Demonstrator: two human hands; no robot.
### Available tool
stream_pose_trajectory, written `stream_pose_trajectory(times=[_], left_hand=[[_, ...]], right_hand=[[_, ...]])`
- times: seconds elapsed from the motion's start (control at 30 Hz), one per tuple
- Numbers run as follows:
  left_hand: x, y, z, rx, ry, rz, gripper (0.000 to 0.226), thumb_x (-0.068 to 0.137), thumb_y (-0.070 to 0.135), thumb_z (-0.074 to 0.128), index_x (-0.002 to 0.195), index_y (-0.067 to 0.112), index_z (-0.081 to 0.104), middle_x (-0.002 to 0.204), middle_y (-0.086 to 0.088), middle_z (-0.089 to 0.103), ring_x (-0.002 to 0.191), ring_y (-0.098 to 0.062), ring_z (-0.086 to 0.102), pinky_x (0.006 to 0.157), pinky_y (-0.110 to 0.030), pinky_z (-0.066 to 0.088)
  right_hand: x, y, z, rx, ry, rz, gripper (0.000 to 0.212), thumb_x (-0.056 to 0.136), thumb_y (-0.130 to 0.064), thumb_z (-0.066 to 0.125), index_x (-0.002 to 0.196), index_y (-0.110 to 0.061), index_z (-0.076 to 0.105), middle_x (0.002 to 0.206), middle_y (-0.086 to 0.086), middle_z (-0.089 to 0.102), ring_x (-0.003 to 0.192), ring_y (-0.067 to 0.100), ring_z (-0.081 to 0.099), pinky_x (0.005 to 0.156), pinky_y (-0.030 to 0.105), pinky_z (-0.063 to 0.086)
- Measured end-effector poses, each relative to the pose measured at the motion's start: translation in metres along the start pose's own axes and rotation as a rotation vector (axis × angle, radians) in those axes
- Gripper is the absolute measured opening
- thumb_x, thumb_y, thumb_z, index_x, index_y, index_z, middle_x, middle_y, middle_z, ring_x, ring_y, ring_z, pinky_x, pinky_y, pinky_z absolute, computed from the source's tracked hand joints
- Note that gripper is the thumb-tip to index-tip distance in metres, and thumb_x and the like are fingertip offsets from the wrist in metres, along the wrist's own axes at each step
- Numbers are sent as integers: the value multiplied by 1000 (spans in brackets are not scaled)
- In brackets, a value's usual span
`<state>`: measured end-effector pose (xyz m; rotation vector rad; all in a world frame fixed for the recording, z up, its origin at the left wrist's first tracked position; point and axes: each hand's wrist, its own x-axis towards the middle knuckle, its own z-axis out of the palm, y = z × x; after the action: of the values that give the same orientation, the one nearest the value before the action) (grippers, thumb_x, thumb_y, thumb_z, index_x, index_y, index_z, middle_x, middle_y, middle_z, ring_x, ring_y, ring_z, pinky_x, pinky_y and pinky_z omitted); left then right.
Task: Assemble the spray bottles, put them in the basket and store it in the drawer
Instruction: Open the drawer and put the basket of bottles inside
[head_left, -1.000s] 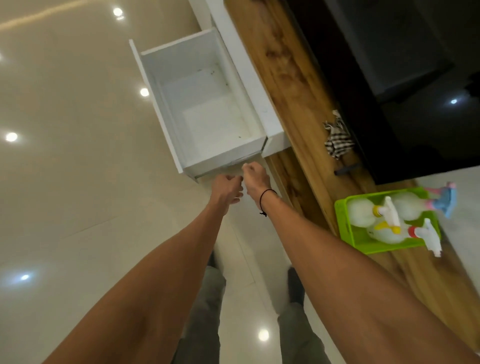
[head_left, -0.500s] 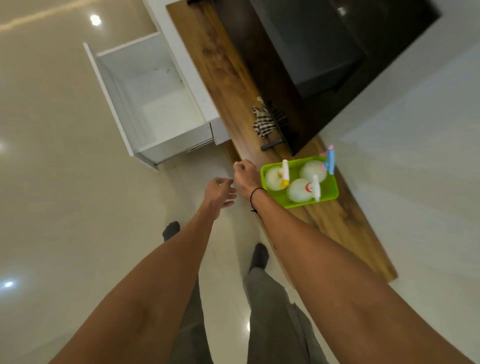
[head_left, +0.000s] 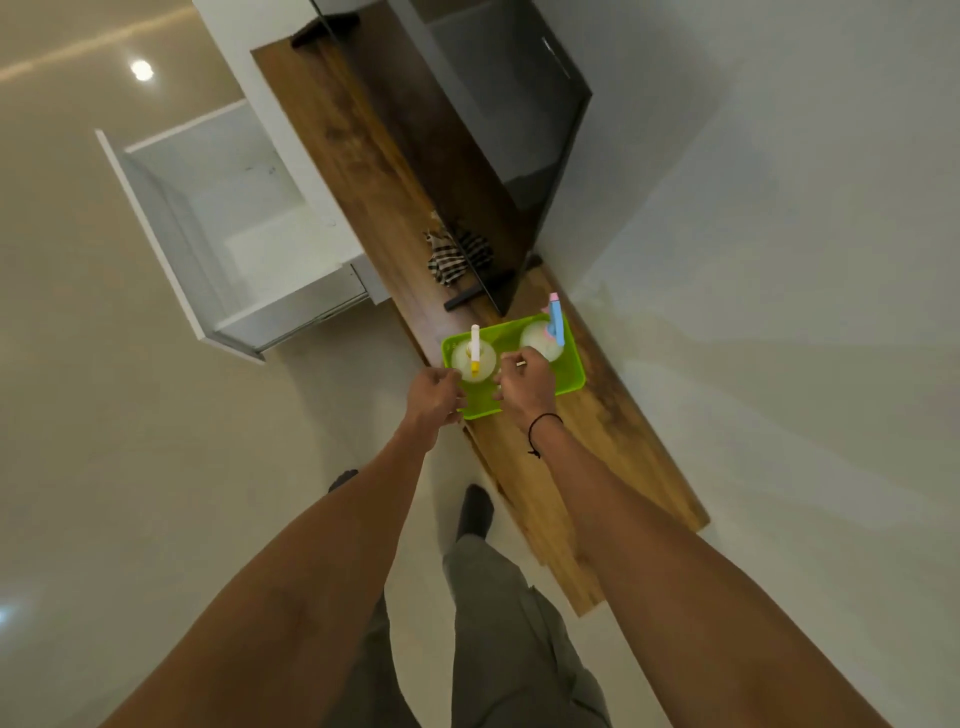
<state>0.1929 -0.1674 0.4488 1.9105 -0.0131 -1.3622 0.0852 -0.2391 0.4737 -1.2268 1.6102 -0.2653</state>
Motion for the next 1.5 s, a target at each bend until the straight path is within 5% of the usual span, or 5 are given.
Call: stream_pose_trajectory(times=[0.3,0.73,1.07,1.23,1.5], left_hand=[[31,-1,5,26,125,14,35,99,21,64,132,8,58,122,-12,61,81,-10,59,74,-36,59],[80,-21,20,117,-61,-77,61,101,8,58,156,20,34,146,-19,54,108,-26,58,80,-42,59],[107,-38,27,387,-26,30,68,93,27,63,154,15,35,142,-21,55,125,-45,60,100,-58,56],[114,-42,11,537,28,80,54,99,14,56,150,18,42,135,-26,60,120,-48,62,99,-58,56],[115,-41,-58,670,20,89,57,97,9,55,152,16,41,133,-29,62,117,-48,65,98,-53,57]], right_hand=[[56,13,-48,-5,249,45,26,98,-18,56,113,0,69,121,19,69,112,36,64,77,25,39],[136,38,-76,-292,-27,124,68,95,-2,54,158,-7,30,155,19,45,139,37,49,112,47,46],[152,62,-63,-331,-42,-181,36,101,-13,57,136,-16,58,94,-8,61,102,26,63,70,24,45],[152,72,-53,-448,-111,-23,37,106,-24,51,141,-13,59,133,15,64,121,34,62,102,44,51],[119,75,-10,-473,-176,167,40,100,-15,54,139,-10,44,125,19,59,108,44,64,46,32,51]])
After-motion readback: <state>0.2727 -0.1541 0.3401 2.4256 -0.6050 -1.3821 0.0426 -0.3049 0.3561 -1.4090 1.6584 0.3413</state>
